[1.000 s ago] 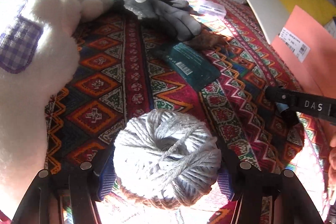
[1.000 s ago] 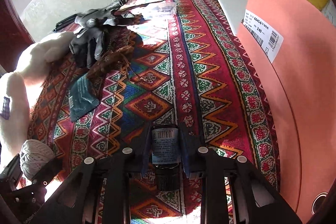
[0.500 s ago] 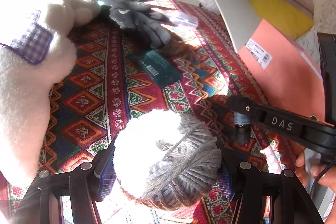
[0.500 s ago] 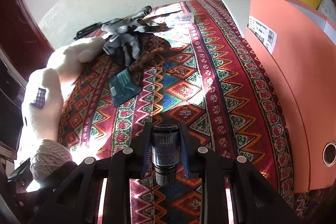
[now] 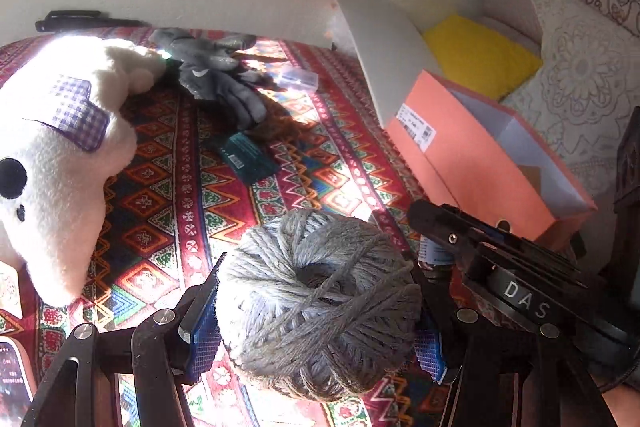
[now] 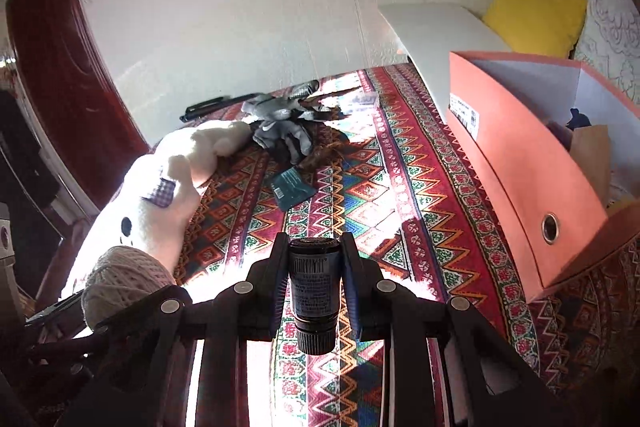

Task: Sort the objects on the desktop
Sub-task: 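Carry the bottle and yarn ball into the pink box and open both tools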

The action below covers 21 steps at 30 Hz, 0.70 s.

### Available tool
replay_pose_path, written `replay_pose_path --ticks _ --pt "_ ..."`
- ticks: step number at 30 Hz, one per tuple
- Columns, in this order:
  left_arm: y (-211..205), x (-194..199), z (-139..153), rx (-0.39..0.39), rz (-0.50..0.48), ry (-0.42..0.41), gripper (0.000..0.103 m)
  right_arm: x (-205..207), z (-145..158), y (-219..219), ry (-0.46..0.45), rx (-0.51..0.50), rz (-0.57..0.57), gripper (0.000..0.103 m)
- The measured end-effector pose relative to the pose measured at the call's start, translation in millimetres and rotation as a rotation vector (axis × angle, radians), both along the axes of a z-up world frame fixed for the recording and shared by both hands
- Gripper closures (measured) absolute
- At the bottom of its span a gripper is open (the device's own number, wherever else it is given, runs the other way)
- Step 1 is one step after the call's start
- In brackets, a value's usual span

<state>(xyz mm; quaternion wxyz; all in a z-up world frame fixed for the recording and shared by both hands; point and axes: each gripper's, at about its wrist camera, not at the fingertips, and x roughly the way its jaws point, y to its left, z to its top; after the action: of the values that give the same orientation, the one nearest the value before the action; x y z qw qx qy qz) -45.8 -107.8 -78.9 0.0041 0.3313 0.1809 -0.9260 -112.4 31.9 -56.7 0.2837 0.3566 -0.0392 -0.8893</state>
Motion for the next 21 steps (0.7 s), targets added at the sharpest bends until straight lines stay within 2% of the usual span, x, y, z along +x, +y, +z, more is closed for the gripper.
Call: replay_pose_path --ticks 10,21 --pt "41 23 17 -0.033 -0.034 0.016 0.038 42 21 46 0.037 -0.069 -0.052 0.077" --pt "77 23 53 -0.107 -0.071 0.069 0.038 55 92 93 0.238 -0.144 -0.193 0.077"
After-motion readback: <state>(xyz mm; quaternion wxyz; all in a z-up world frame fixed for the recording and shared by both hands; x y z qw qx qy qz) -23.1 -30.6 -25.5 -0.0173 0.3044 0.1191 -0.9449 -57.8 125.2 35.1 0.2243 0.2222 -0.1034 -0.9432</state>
